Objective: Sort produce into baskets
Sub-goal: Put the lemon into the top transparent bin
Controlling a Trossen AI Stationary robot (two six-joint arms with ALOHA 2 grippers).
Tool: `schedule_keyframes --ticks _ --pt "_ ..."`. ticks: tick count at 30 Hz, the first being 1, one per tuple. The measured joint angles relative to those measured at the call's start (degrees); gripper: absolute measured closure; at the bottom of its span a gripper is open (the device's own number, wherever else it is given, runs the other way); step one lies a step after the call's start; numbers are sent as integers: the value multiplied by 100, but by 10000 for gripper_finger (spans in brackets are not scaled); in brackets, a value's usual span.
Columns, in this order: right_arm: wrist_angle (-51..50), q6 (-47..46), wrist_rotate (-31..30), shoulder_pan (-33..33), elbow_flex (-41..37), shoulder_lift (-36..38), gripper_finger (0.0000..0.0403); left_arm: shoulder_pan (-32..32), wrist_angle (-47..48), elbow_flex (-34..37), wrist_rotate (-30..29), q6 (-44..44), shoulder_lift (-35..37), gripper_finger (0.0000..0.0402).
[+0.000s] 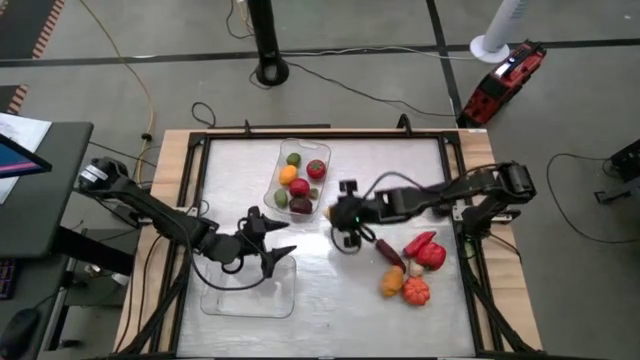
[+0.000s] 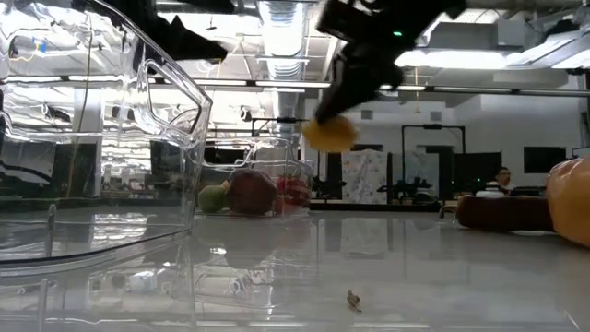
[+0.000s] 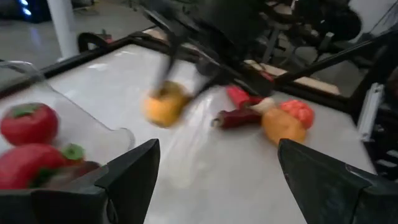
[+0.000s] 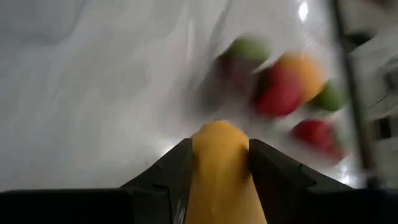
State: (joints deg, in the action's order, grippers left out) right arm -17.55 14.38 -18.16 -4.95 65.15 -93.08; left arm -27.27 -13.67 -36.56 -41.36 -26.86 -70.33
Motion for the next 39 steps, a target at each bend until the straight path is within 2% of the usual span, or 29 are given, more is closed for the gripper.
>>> schedule_keyframes --ticks 5,10,12,15,20,24,30,35,39 --pt "852 701 149 562 309 0 224 -255 -123 0 -317 -266 -95 88" --pt "1744 959 1032 1053 503 -110 224 -395 -224 0 -749 -336 -93 88" --pt "1195 959 1062 1177 618 -116 223 -429 -276 0 -765 -453 -93 88" --pt "-166 854 1064 1248 741 42 214 -549 -252 -2 -726 -585 -93 88" --pt "-2206 337 1087 1392 593 409 169 -653 -258 -2 -851 -412 -93 88" --pt "-2370 -235 1058 1524 -96 1084 136 -649 -206 -2 -881 -410 -93 88" --pt "-2597 -1103 794 1774 -1321 1917 109 -611 -236 -2 -881 -142 -93 88" --pt "-3152 -1669 650 2047 -1882 2065 89 -353 -278 -38 -832 312 -93 88" --pt "-3466 -1835 625 2193 -2160 2066 82 2 -253 -165 -313 748 -93 88"
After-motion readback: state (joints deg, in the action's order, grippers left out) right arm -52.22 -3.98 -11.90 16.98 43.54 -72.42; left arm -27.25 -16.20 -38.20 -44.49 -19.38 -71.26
